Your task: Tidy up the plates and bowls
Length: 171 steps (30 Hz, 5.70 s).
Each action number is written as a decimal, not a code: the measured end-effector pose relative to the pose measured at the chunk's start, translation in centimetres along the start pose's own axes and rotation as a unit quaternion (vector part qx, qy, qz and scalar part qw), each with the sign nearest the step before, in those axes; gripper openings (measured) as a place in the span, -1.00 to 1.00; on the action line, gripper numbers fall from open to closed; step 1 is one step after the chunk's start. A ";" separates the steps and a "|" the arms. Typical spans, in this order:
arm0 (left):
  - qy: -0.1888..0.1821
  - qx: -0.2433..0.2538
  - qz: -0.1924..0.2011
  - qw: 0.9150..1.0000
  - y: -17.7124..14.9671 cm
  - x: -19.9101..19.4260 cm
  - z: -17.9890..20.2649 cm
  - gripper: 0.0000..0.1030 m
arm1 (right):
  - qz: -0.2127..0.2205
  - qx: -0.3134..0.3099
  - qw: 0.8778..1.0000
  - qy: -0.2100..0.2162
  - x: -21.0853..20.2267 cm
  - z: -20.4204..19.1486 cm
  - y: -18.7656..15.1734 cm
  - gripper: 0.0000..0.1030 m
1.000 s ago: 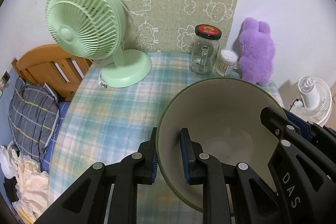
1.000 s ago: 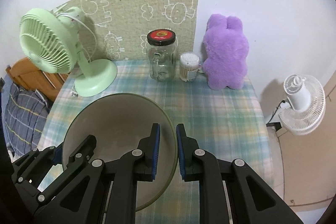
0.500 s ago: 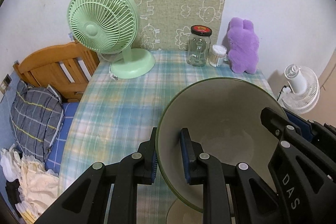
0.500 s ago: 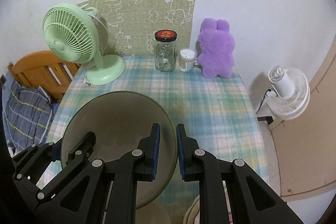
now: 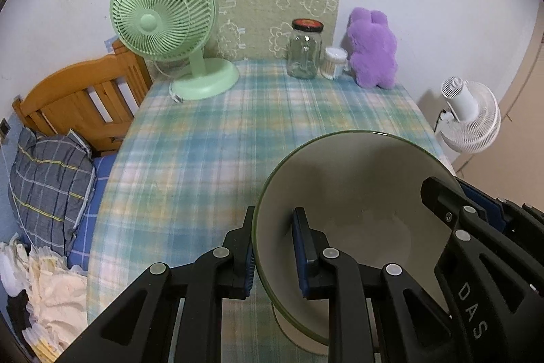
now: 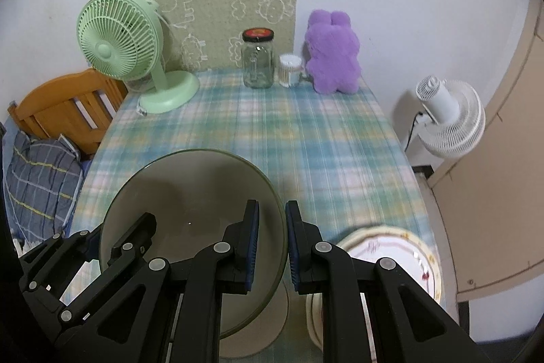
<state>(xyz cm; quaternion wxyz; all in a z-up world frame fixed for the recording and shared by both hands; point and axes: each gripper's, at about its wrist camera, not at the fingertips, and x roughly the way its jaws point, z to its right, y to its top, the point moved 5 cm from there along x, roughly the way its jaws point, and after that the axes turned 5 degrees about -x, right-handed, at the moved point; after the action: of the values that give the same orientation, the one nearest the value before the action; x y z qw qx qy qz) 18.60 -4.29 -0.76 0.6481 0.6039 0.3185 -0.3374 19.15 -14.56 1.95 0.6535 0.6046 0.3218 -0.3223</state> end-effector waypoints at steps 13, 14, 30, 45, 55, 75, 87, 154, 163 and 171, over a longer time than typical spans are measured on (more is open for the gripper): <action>-0.019 0.010 -0.039 0.999 -4.6 1.6 -0.2 -0.67 | -0.040 0.014 0.999 -0.018 1.3 -0.1 -5.0 -0.63; -0.020 0.011 -0.041 0.999 -4.8 1.6 -0.2 -0.67 | -0.043 0.014 0.999 -0.019 1.4 -0.1 -5.3 -0.63; -0.013 0.011 -0.065 0.998 -6.1 3.5 -0.6 -0.67 | -0.072 0.002 0.997 -0.030 3.3 -0.9 -6.7 -0.63; 0.013 0.054 -0.079 0.995 -6.8 5.0 0.9 -0.67 | -0.096 0.025 0.995 -0.009 5.5 0.4 -7.9 -0.63; 0.014 0.057 -0.075 0.995 -7.0 5.0 0.9 -0.59 | -0.101 0.038 0.994 0.011 6.0 0.9 -8.6 -0.63; -0.042 0.003 -0.089 0.995 -7.0 4.2 0.1 0.59 | -0.107 0.072 0.990 0.051 6.0 2.2 -8.6 0.44; 0.011 -0.030 -0.125 0.992 -7.2 7.0 0.7 0.59 | -0.160 0.066 0.976 0.131 11.1 1.9 -8.8 0.07; -0.102 0.001 -0.100 0.990 -6.8 2.9 1.8 -0.08 | -0.136 0.112 0.976 0.132 5.5 1.5 -8.6 -0.31; -0.092 -0.022 -0.091 0.991 -6.5 1.8 5.6 -0.08 | -0.130 0.084 0.977 0.147 4.3 5.0 -8.1 -0.31; -0.091 -0.032 -0.084 0.992 -6.5 1.3 9.4 -0.08 | -0.125 0.072 0.978 0.149 3.5 8.9 -8.0 -0.31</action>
<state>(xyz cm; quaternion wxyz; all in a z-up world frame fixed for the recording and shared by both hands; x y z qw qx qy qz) 14.10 -14.04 -4.88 0.6625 0.5209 0.3181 -0.4343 14.97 -23.99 -5.04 0.5074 0.6465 0.4642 -0.3304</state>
